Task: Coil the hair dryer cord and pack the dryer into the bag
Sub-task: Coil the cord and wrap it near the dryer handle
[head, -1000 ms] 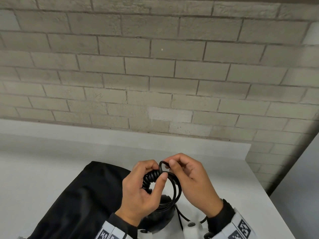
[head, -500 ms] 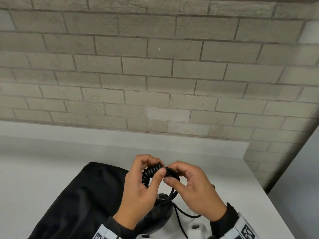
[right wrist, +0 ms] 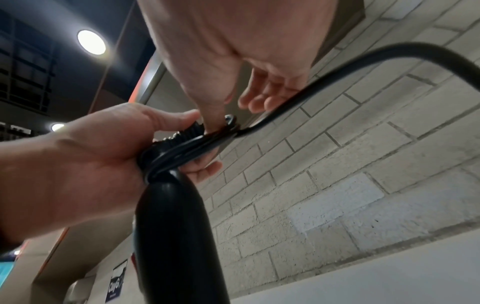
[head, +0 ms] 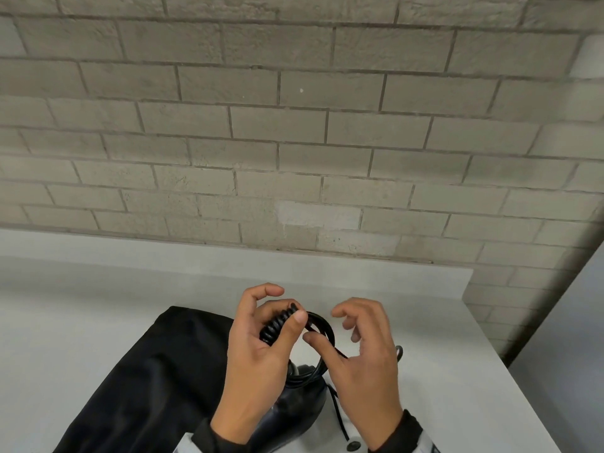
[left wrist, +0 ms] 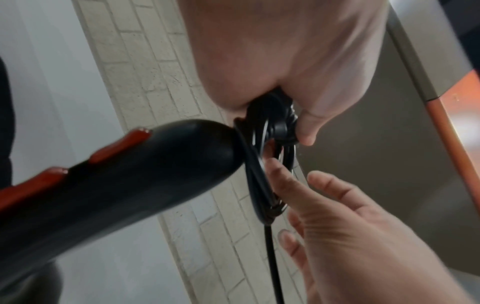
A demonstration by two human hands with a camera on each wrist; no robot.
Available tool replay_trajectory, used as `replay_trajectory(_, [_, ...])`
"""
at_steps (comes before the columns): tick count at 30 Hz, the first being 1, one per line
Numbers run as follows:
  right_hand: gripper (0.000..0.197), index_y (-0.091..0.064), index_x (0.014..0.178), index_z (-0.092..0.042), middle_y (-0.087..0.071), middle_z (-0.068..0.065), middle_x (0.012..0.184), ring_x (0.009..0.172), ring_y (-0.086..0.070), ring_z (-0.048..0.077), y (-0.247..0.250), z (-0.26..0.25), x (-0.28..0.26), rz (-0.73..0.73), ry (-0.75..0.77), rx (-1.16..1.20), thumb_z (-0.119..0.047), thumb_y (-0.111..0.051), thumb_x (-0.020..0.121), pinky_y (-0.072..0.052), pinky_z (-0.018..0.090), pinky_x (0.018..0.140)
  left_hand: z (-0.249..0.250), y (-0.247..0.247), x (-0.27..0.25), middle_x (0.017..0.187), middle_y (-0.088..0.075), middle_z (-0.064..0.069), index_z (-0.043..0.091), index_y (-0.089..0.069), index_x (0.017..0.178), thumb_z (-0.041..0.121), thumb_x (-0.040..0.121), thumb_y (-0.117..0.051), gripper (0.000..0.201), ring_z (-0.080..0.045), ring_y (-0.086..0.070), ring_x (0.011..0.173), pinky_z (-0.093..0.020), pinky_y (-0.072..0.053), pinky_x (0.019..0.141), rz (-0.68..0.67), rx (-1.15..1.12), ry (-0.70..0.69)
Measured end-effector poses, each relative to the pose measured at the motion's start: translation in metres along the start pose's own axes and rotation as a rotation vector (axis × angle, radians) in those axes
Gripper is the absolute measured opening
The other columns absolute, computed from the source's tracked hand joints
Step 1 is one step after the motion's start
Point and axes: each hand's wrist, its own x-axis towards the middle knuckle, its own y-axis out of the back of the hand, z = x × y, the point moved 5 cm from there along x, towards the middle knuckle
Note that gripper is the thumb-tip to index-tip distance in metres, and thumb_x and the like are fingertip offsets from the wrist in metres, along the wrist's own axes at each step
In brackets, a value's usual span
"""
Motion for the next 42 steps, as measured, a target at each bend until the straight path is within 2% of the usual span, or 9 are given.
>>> replay_trajectory(4, [0.005,-0.070,0.079,-0.031,-0.051,-0.008,0.080,0.068,-0.044,0.013,-0.003,-0.015,-0.007,0.036,0.171,-0.216,-0.035,-0.073,0.080,-0.037,0.021,0.052,0.000,0.002,0.000,0.086,-0.073,-0.008,0.021,-0.052,0.115,0.019,0.079,-0.073,0.042,-0.020,-0.072,0.081,-0.030,-0.056,0.077,0.057,0.029,-0.050])
replay_trajectory(9, [0.023,-0.075,0.084,-0.031,-0.055,-0.006,0.072,0.060,-0.046,0.014,-0.010,-0.023,-0.015,-0.094,0.129,-0.326,-0.052,-0.065,0.083,-0.025,0.017,0.047,0.000,0.005,-0.001,0.080,-0.070,-0.009,0.024,-0.054,0.115,0.020,0.083,-0.069,0.036,-0.026,-0.069,0.069,-0.044,-0.057,0.072,0.128,0.052,-0.116])
replay_trajectory(14, [0.040,-0.068,0.070,-0.029,-0.041,-0.013,0.082,0.067,-0.044,0.005,-0.015,-0.015,-0.019,-0.205,-0.053,-0.310,-0.058,-0.046,0.088,-0.030,0.012,0.042,-0.001,0.001,-0.003,0.080,-0.069,-0.002,0.028,-0.067,0.109,0.028,0.095,-0.063,0.014,-0.021,-0.067,0.064,-0.030,-0.056,0.061,0.071,0.160,-0.252])
replay_trajectory(17, [0.050,-0.068,0.074,-0.026,-0.038,-0.017,0.087,0.080,-0.050,0.008,-0.018,-0.007,-0.020,-0.327,-0.270,-0.137,-0.065,-0.039,0.087,-0.042,0.015,0.057,-0.006,0.003,0.000,0.078,-0.068,0.006,0.029,-0.070,0.103,0.036,0.092,-0.059,0.017,-0.013,-0.064,0.064,-0.020,-0.051,0.061,0.042,0.227,-0.285])
replay_trajectory(22, [0.042,-0.066,0.062,-0.023,-0.054,-0.006,0.079,0.065,-0.053,0.006,-0.010,-0.008,-0.011,-0.392,-0.574,0.273,-0.055,-0.053,0.087,-0.039,0.017,0.067,-0.005,0.006,0.004,0.091,-0.071,0.008,0.020,-0.070,0.106,0.039,0.091,-0.061,0.026,-0.009,-0.068,0.081,-0.016,-0.051,0.073,-0.011,0.366,-0.379])
replay_trajectory(26, [0.042,-0.058,0.063,-0.017,-0.043,0.003,0.069,0.067,-0.042,0.017,0.001,-0.012,-0.005,-0.466,-0.816,0.699,-0.050,-0.057,0.089,-0.038,0.030,0.065,-0.004,0.005,0.002,0.097,-0.070,0.010,0.017,-0.069,0.110,0.029,0.087,-0.067,0.026,-0.011,-0.070,0.086,-0.018,-0.053,0.076,-0.063,0.393,-0.444])
replay_trajectory(29, [0.020,-0.060,0.083,-0.011,-0.054,0.006,0.077,0.075,-0.051,0.016,0.010,-0.014,-0.004,-0.619,-0.752,0.807,-0.024,-0.075,0.078,-0.043,0.029,0.074,-0.005,0.007,0.003,0.102,-0.070,0.013,0.020,-0.068,0.111,0.027,0.087,-0.067,0.026,-0.010,-0.070,0.092,-0.017,-0.053,0.080,-0.072,0.385,-0.457])
replay_trajectory(32, [0.021,-0.054,0.091,-0.004,-0.061,0.002,0.081,0.077,-0.058,0.014,0.015,-0.006,-0.007,-0.639,-0.698,0.726,-0.003,-0.068,0.075,-0.047,0.026,0.077,-0.004,0.005,0.003,0.102,-0.070,0.013,0.023,-0.068,0.112,0.029,0.086,-0.069,0.027,-0.010,-0.070,0.091,-0.018,-0.053,0.080,-0.109,0.375,-0.451])
replay_trajectory(42, [0.019,-0.067,0.102,-0.008,-0.068,0.009,0.081,0.079,-0.068,0.021,0.026,-0.001,0.003,-0.410,-0.618,0.684,0.004,-0.058,0.091,-0.056,0.027,0.071,-0.004,0.008,0.004,0.097,-0.069,0.012,0.017,-0.068,0.111,0.031,0.083,-0.071,0.031,-0.006,-0.067,0.085,-0.015,-0.051,0.079,-0.069,0.461,-0.503])
